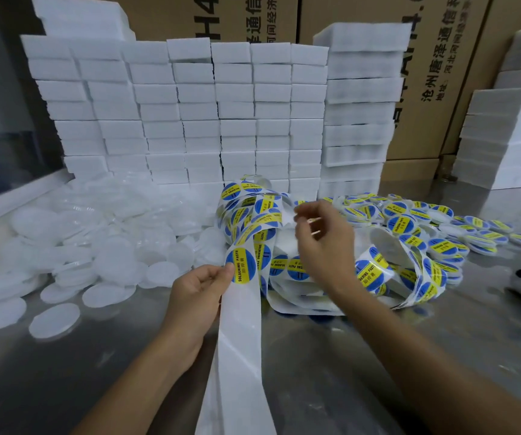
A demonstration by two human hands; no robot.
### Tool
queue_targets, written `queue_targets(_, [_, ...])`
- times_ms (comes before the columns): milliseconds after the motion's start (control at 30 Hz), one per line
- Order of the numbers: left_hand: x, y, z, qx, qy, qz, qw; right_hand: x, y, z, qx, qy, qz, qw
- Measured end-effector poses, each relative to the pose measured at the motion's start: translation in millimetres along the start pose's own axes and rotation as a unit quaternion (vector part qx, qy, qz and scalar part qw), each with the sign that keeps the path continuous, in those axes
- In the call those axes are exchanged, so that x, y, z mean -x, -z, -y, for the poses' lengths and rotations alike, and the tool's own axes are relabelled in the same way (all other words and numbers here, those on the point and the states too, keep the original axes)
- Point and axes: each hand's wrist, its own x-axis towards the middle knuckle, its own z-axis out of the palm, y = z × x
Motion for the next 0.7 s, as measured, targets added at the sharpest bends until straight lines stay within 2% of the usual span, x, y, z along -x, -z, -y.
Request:
queue_targets(167, [2, -1, -1, -0.002, -0.005, 0.006, 1.000, 45, -11, 18, 0.049, 0.211, 0.081, 0.973])
queue_targets(267, [5, 0, -2, 0.018, -0.011, 0.023, 1.000, 57, -13, 20, 0.101, 0.267, 0.126, 0.950])
queue_targets(400, [5, 4, -6, 0.092, 0.011, 0.070, 0.993, 56, -10, 15, 0.144, 0.229, 0.173, 0.947])
queue_targets(500, [5, 8, -9, 0.174, 0.021, 0.141, 0.974, 57, -7, 13, 0.153, 0.197, 0.196, 0.948])
queue_targets(567, [6, 9, -10, 0.175, 0.003, 0.172, 0.969, 57, -7, 13, 0.148, 0.189, 0.174, 0.955])
queue_targets(700, [7, 5, -7, 0.142, -0.047, 0.156, 0.976, 56, -8, 13, 0.132, 0.193, 0.139, 0.962])
